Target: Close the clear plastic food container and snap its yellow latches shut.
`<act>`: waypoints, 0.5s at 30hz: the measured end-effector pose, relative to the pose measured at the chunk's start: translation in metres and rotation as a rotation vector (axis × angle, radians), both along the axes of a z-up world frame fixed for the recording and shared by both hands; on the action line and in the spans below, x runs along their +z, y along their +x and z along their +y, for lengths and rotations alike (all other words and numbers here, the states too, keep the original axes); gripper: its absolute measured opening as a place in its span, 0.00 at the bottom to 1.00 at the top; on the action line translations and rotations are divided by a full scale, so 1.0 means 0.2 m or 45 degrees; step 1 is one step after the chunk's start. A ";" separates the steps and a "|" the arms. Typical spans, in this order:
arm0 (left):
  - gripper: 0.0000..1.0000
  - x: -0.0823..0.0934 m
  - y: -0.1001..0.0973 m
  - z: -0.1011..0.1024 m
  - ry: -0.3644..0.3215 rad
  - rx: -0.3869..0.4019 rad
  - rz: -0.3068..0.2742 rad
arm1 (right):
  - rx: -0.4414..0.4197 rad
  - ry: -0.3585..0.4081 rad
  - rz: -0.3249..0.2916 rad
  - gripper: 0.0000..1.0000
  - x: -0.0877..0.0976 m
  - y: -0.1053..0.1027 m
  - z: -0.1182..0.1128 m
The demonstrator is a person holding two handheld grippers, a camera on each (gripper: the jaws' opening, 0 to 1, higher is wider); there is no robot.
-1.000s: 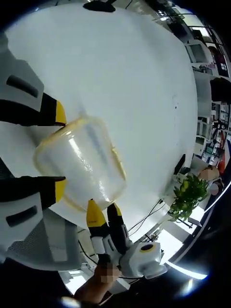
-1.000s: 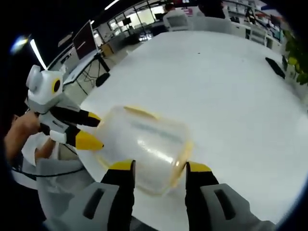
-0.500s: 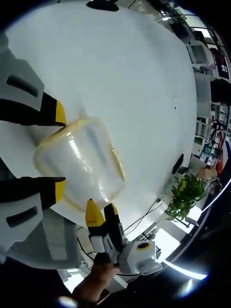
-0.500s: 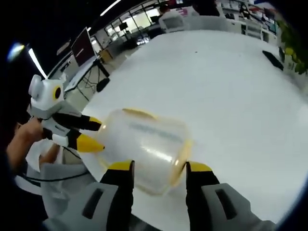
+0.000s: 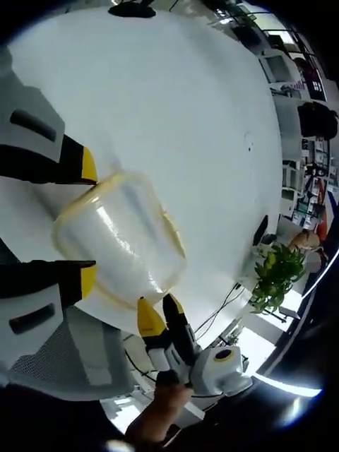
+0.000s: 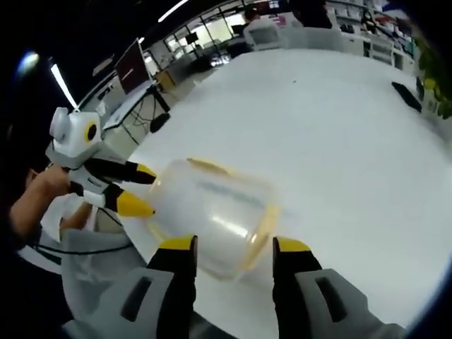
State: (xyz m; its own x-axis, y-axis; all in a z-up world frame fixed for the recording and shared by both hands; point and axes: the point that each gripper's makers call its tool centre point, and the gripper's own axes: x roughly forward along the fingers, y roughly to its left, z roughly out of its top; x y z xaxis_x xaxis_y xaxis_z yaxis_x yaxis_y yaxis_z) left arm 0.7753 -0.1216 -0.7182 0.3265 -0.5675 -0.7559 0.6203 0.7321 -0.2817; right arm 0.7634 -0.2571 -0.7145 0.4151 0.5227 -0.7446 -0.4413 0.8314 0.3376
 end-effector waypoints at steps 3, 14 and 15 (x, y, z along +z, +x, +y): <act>0.36 0.04 0.01 0.00 -0.004 -0.007 -0.030 | 0.032 -0.020 -0.037 0.39 0.03 0.00 0.00; 0.32 0.11 0.01 -0.04 0.016 -0.101 -0.103 | 0.168 -0.032 -0.102 0.30 0.10 0.01 0.05; 0.31 0.11 0.01 -0.04 0.014 -0.110 -0.109 | 0.179 -0.038 -0.109 0.29 0.10 0.02 0.05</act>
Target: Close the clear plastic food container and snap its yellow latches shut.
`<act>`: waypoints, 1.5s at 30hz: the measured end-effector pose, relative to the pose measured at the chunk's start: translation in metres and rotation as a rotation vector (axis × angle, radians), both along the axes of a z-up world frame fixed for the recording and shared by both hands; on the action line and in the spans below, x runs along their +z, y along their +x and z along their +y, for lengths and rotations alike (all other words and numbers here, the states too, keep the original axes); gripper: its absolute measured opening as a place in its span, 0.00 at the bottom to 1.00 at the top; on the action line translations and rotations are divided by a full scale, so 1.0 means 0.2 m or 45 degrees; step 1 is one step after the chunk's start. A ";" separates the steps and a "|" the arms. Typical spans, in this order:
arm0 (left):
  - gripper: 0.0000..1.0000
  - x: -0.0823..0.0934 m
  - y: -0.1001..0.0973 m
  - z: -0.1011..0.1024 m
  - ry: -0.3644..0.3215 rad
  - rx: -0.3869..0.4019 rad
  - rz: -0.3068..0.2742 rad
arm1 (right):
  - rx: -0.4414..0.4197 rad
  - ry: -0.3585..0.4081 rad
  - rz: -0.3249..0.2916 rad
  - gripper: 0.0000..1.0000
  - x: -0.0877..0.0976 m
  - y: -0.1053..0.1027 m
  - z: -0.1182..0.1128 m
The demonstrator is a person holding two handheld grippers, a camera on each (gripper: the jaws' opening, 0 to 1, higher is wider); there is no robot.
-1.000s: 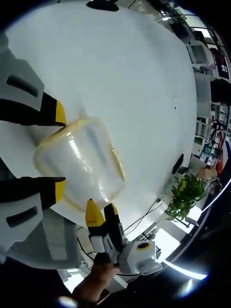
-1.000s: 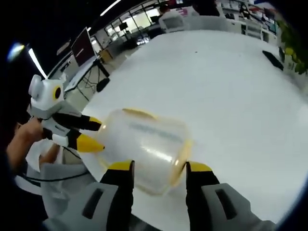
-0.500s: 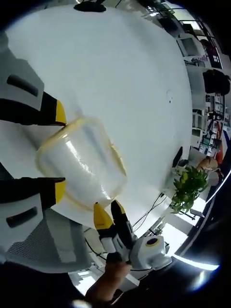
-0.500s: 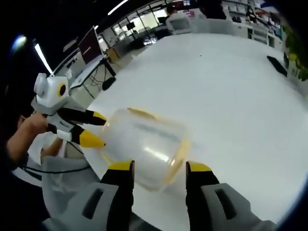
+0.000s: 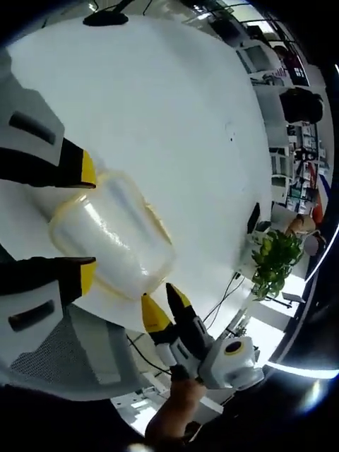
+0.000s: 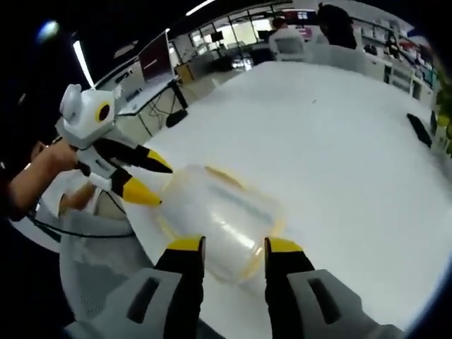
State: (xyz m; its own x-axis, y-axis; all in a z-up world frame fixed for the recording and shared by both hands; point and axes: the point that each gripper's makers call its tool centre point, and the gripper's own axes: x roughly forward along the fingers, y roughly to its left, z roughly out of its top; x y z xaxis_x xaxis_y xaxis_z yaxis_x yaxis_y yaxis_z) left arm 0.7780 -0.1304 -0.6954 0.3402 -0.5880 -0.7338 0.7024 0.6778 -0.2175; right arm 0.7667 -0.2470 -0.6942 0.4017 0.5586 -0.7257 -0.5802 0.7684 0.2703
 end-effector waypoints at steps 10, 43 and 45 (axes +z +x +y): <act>0.21 0.02 -0.01 -0.10 -0.004 -0.152 -0.077 | 0.138 0.051 -0.077 0.15 0.09 0.07 0.08; 0.12 0.01 -0.07 -0.30 0.102 -0.602 -0.262 | 0.784 -0.071 -0.234 0.08 0.02 0.13 0.26; 0.12 0.00 -0.07 -0.30 0.107 -0.624 -0.266 | 0.797 -0.076 -0.227 0.08 0.02 0.14 0.27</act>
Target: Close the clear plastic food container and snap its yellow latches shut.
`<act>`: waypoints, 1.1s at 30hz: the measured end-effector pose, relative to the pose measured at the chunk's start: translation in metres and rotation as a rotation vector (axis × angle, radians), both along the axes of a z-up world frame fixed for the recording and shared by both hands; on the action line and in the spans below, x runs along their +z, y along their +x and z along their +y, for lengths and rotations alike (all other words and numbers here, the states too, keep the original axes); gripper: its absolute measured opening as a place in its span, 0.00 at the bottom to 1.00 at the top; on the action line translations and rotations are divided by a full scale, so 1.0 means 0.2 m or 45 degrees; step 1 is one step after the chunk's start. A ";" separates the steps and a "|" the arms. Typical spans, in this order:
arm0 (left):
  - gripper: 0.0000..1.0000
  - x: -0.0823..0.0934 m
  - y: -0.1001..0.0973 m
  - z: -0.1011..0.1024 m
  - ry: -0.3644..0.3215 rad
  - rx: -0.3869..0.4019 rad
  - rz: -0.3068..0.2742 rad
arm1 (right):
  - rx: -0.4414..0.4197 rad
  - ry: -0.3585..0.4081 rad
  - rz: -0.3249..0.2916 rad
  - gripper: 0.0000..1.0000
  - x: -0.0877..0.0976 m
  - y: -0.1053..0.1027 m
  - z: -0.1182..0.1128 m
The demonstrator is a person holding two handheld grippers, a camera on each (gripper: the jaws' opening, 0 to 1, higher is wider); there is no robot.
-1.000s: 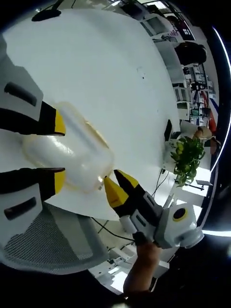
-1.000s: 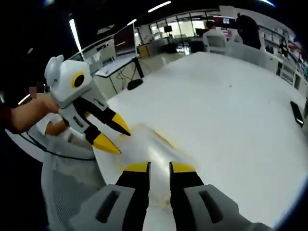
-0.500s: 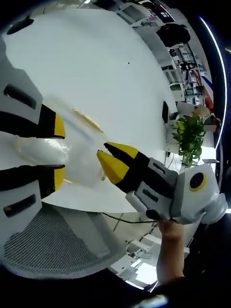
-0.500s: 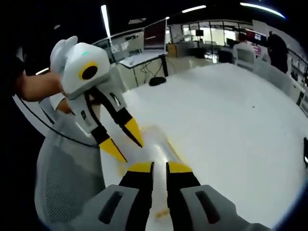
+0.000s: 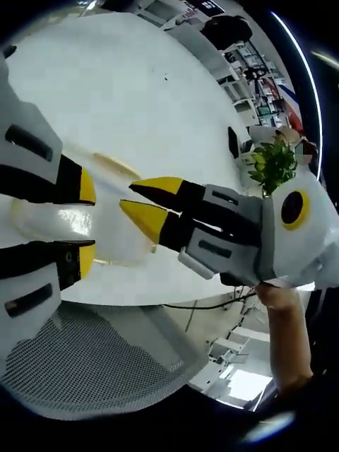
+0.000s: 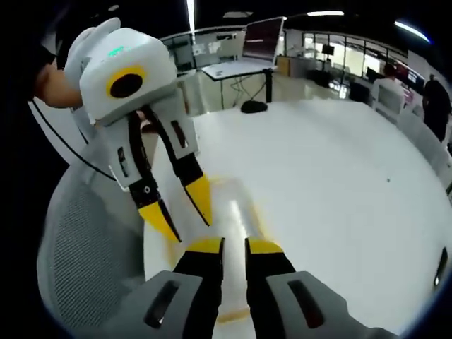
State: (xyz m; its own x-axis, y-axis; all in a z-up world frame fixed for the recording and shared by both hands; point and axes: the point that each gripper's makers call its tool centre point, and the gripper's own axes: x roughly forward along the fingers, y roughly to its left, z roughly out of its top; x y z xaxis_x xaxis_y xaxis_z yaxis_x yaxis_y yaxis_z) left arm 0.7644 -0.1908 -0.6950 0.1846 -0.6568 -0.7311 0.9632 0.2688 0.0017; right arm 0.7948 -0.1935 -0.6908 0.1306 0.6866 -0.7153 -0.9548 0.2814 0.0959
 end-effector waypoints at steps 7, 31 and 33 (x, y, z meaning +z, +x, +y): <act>0.13 -0.02 -0.01 -0.01 0.025 -0.057 -0.005 | 0.060 -0.034 -0.032 0.13 -0.01 0.04 0.03; 0.34 -0.09 -0.13 -0.02 0.083 -0.232 -0.155 | 0.168 -0.136 0.091 0.40 -0.13 0.08 0.07; 0.33 -0.09 -0.13 -0.02 0.086 -0.244 -0.184 | 0.171 -0.140 0.107 0.40 -0.13 0.08 0.06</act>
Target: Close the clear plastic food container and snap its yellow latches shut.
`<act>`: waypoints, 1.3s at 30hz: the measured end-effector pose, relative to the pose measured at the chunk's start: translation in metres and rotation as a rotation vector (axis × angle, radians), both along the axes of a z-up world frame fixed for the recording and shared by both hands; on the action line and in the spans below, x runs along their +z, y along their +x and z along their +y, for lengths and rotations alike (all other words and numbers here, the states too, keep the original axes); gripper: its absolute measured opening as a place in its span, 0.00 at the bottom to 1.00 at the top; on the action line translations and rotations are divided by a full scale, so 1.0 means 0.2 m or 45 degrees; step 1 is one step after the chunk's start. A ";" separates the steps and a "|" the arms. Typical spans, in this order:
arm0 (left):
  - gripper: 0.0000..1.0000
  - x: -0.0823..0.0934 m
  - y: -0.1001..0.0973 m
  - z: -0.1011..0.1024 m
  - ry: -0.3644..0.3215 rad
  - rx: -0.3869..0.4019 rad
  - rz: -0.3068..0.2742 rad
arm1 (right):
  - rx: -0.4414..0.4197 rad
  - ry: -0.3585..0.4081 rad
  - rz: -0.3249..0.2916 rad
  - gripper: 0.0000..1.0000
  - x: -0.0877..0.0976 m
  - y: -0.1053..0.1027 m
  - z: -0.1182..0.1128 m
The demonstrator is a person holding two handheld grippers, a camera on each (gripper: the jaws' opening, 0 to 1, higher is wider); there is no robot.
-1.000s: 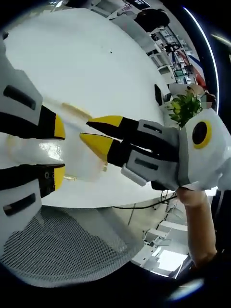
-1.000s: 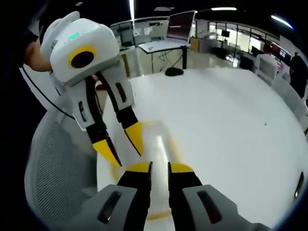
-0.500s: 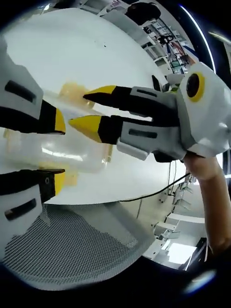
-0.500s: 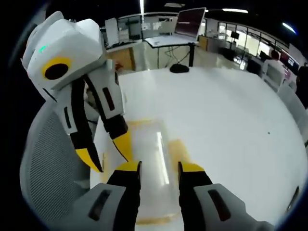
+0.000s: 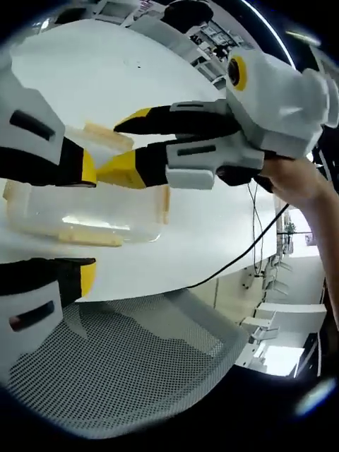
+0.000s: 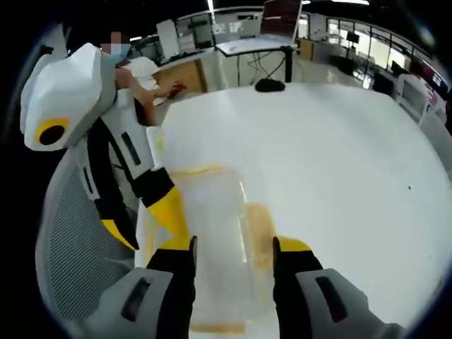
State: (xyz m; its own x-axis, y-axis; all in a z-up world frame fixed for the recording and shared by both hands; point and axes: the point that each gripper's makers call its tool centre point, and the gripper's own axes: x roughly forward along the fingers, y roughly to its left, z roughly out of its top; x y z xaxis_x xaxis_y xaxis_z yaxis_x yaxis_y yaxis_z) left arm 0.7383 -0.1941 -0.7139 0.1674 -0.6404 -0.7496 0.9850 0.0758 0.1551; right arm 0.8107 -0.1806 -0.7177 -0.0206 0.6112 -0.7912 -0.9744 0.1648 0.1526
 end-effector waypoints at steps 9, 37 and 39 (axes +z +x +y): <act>0.33 -0.02 0.00 0.00 -0.005 -0.030 -0.144 | 0.000 -0.007 0.066 0.40 -0.01 -0.01 0.00; 0.26 -0.02 0.04 -0.01 0.066 -0.042 -0.232 | -0.005 -0.055 0.198 0.34 -0.03 -0.02 0.02; 0.24 -0.02 0.05 0.02 0.084 -0.027 -0.213 | 0.012 -0.072 0.205 0.33 -0.03 -0.02 0.03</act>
